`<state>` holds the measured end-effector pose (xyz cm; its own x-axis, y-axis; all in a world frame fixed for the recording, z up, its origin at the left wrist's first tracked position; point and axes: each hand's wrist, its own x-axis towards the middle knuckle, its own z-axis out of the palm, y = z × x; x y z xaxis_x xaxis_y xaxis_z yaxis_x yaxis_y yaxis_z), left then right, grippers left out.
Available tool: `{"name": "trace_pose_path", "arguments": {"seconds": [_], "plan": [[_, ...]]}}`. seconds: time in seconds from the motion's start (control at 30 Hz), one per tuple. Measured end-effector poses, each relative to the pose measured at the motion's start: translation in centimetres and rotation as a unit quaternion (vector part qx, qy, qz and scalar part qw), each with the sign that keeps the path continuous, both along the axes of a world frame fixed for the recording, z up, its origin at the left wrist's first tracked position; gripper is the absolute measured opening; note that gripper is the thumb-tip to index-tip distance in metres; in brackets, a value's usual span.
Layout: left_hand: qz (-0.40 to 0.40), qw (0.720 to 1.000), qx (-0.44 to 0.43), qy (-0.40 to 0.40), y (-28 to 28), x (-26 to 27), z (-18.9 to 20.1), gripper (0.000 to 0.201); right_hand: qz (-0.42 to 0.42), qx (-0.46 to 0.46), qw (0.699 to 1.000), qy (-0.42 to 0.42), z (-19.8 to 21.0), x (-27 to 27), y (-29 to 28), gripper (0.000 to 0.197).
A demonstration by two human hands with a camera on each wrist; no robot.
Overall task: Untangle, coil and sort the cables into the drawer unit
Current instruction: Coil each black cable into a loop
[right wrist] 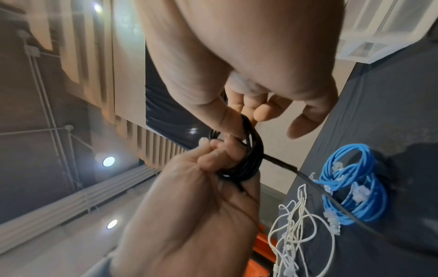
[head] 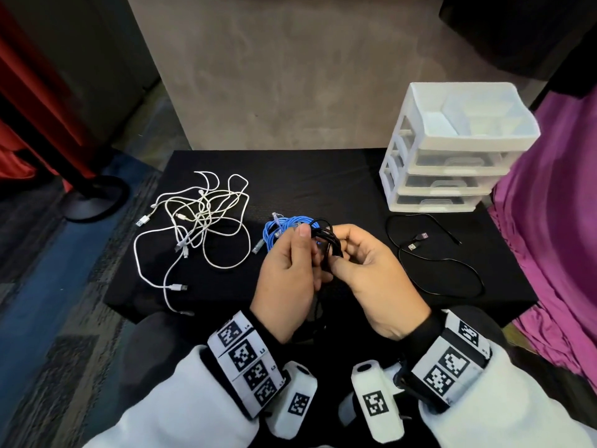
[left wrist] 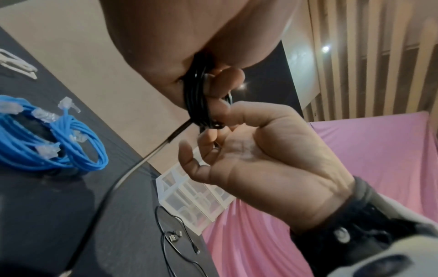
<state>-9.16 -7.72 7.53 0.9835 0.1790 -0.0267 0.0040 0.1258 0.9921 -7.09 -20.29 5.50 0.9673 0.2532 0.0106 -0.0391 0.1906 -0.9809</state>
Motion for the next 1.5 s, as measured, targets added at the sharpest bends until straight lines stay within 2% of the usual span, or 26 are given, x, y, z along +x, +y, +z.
{"name": "trace_pose_path", "arguments": {"seconds": [0.13,0.2,0.27,0.37,0.43,0.53,0.6,0.67,0.73,0.8,0.87,0.97,1.07,1.1,1.17,1.2,1.23,1.3,1.33,1.37,1.43,1.5], "plan": [[0.023,1.0,-0.004,0.013,0.5,0.0,-0.4,0.038,0.029,0.038,0.999,0.004,0.6,-0.4,0.3,0.039],[0.017,1.0,-0.006,0.024,0.8,0.1,-0.6,0.039,0.028,0.007,0.999,-0.023,0.4,-0.4,0.2,0.043],[0.015,0.999,0.006,0.03,1.0,0.1,-0.7,0.041,0.001,-0.106,0.99,-0.088,-0.1,-0.3,0.0,0.053],[0.016,0.999,0.01,0.046,0.8,-0.1,-0.7,0.04,-0.081,-0.298,0.931,-0.195,0.0,0.0,-0.8,0.063],[0.006,0.997,-0.008,0.071,0.6,-0.2,-0.8,0.04,-0.093,-0.332,0.909,-0.236,0.7,0.2,-1.1,0.059],[-0.007,0.995,-0.004,0.098,0.6,0.2,-1.4,0.042,-0.086,-0.276,0.912,-0.289,1.4,-0.3,-0.9,0.037],[-0.001,0.995,0.003,0.104,1.1,0.5,-1.5,0.044,-0.072,-0.219,0.933,-0.277,1.9,-0.6,-0.9,0.022],[0.026,0.994,0.009,0.102,1.8,1.0,-1.5,0.043,-0.022,-0.13,0.973,-0.19,2.2,-0.6,-1.3,0.016],[0.051,0.994,0.007,0.092,2.9,1.4,-1.5,0.041,0.045,-0.036,0.994,-0.092,2.5,-0.8,-2.0,0.022],[0.06,0.995,0.018,0.076,4.0,1.9,-1.5,0.04,0.109,0.08,0.991,0.014,2.8,-1.2,-2.6,0.031],[0.063,0.995,0.037,0.068,4.8,2.2,-1.4,0.04,0.122,0.1,0.986,0.057,2.6,-1.4,-2.9,0.029],[0.049,0.996,-0.004,0.071,5.5,2.2,-0.9,0.04,0.076,-0.014,0.997,0.017,1.2,-1.1,-3.2,0.023],[0.009,0.986,-0.133,0.104,5.5,2.0,-0.1,0.035,0.05,-0.113,0.992,-0.007,0.0,-0.6,-3.6,0.015],[-0.009,0.979,-0.168,0.115,5.4,2.0,0.1,0.033,0.032,-0.193,0.979,-0.053,-0.5,-0.5,-3.7,0.012],[-0.04,0.966,-0.219,0.128,4.9,1.9,0.4,0.031,-0.022,-0.36,0.922,-0.139,-1.7,-0.3,-3.8,0.009],[-0.049,0.961,-0.24,0.131,4.6,1.9,0.5,0.031,-0.054,-0.378,0.914,-0.138,-1.9,-0.3,-3.5,0.009],[-0.054,0.956,-0.256,0.132,4.2,1.9,0.4,0.03,-0.068,-0.346,0.929,-0.113,-2.1,-0.3,-3.2,0.009],[-0.053,0.951,-0.277,0.128,3.6,2.1,0.3,0.03,-0.054,-0.185,0.981,-0.027,-1.7,-0.4,-2.3,0.01],[-0.053,0.95,-0.283,0.123,3.3,2.2,0.1,0.03,-0.037,-0.1,0.994,0.017,-1.1,-0.8,-1.7,0.008],[-0.054,0.951,-0.281,0.116,3.1,2.2,0.0,0.031,-0.027,-0.043,0.998,0.048,-0.6,-1.1,-1.0,0.008],[-0.062,0.957,-0.263,0.102,2.5,2.2,0.0,0.034,-0.057,-0.001,0.996,0.064,-0.1,-1.4,0.0,0.022],[-0.047,0.97,-0.224,0.083,1.7,2.0,0.0,0.039,-0.111,0.007,0.992,0.058,-0.4,-1.2,0.5,0.015]]}}
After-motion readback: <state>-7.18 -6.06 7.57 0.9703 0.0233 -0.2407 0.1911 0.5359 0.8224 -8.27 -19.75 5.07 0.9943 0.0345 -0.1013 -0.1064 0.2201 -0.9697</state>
